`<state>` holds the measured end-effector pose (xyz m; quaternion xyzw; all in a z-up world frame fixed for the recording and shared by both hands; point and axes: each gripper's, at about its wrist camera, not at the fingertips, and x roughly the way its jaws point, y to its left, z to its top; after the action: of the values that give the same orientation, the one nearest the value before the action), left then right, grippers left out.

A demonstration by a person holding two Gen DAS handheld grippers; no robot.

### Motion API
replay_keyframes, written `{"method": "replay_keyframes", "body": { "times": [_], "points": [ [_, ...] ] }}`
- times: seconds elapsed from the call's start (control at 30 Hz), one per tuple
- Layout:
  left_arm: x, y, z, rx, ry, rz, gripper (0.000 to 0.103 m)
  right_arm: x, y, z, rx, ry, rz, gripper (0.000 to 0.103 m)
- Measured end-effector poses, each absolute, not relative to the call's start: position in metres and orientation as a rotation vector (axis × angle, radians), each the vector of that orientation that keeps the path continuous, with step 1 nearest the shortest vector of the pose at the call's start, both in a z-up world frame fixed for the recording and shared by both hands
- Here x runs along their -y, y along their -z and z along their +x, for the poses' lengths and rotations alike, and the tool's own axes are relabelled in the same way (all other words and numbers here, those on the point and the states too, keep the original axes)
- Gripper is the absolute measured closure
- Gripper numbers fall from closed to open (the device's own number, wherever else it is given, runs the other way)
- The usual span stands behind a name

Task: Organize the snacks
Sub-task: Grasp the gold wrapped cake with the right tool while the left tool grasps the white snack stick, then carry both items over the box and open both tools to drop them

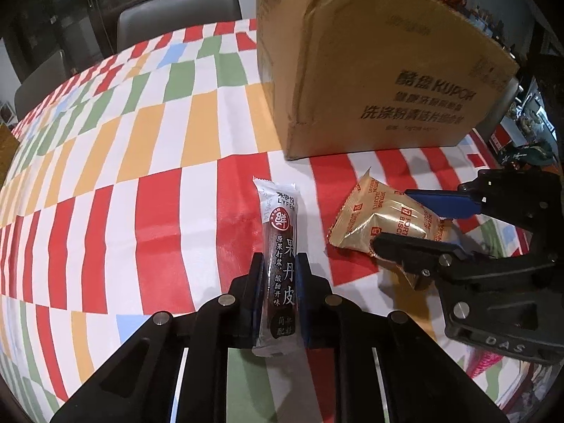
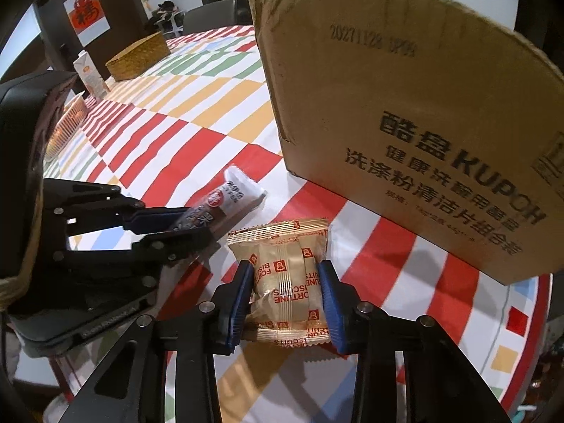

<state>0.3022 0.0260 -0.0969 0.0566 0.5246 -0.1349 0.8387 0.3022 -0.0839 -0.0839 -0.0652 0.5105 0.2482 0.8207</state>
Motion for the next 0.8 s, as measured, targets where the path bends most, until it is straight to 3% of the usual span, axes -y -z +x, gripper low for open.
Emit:
{"method": "replay_keyframes", "body": {
  "times": [0.8],
  "points": [
    [-0.011, 0.008, 0.251, -0.869, 0.298, 0.055, 0.085, 0.129, 0.006, 0.250, -0.837, -0.429, -0.085, 0.064]
  ]
}}
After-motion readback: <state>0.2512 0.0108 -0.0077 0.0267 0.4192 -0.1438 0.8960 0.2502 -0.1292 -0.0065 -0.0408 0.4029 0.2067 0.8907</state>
